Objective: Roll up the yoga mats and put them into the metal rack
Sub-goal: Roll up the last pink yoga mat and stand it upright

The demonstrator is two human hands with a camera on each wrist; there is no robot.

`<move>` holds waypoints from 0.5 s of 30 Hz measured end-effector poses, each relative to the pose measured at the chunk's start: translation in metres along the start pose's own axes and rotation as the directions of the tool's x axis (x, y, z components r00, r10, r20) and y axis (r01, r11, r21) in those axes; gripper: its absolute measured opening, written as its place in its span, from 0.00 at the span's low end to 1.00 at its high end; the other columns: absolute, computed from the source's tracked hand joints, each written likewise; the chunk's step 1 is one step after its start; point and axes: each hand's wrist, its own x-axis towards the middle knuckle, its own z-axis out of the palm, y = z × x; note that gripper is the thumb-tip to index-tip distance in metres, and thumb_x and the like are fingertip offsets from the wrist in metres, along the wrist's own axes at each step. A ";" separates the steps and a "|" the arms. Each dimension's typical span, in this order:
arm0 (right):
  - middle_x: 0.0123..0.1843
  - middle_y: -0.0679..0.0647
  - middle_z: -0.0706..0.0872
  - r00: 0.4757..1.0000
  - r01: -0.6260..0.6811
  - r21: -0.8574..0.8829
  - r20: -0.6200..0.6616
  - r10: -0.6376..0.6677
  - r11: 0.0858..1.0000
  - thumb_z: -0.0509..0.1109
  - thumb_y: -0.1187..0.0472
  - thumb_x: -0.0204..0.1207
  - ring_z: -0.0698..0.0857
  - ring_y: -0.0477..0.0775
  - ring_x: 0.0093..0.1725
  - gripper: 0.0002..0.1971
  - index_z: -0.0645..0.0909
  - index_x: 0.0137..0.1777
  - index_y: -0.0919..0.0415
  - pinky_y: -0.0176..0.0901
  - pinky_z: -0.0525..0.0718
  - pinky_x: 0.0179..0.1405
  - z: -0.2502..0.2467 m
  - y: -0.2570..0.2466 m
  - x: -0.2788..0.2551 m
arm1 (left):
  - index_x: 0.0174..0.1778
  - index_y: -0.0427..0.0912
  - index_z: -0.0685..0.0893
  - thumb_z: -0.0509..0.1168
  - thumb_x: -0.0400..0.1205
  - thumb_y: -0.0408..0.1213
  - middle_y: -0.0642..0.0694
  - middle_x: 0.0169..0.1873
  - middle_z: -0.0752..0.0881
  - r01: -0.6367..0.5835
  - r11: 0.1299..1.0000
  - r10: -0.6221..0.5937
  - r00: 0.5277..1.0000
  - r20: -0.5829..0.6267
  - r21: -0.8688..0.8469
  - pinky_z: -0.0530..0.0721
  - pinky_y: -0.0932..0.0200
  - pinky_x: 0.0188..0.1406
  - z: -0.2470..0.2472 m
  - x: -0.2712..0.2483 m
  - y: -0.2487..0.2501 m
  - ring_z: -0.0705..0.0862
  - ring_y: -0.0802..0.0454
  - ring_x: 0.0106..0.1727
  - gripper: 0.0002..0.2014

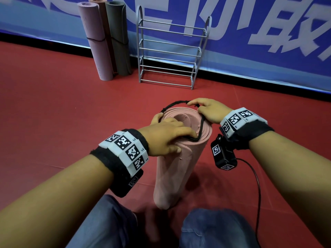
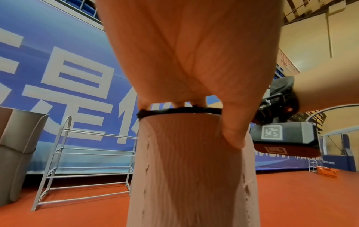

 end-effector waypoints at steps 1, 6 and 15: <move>0.38 0.36 0.73 1.000 -0.005 0.005 0.014 0.005 1.000 0.52 0.71 0.84 0.74 0.20 0.22 0.22 0.80 0.70 0.58 0.19 0.71 0.24 0.000 -0.002 0.003 | 0.78 0.63 0.67 0.68 0.81 0.44 0.58 0.67 0.75 0.000 1.000 0.000 1.000 0.007 -0.006 0.42 0.32 0.79 0.000 0.001 -0.002 0.60 0.54 0.77 0.29; 0.35 0.44 0.80 0.999 -0.029 0.008 0.038 0.029 1.000 0.50 0.70 0.85 0.77 0.30 0.18 0.21 0.85 0.63 0.63 0.22 0.69 0.17 0.002 0.002 0.012 | 0.78 0.66 0.65 0.67 0.82 0.45 0.62 0.71 0.71 0.014 0.999 -0.012 0.999 0.048 -0.048 0.40 0.29 0.79 -0.001 0.002 -0.008 0.53 0.61 0.77 0.30; 0.50 0.76 0.86 0.972 -0.235 0.382 0.114 0.206 0.894 0.61 0.70 0.75 0.81 0.66 0.46 0.19 0.93 0.36 0.57 0.63 0.78 0.52 0.012 0.021 0.010 | 0.78 0.56 0.68 0.68 0.82 0.36 0.56 0.76 0.69 -0.051 0.971 0.046 0.999 -0.029 -0.234 0.53 0.52 0.82 0.008 -0.003 -0.029 0.50 0.50 0.83 0.29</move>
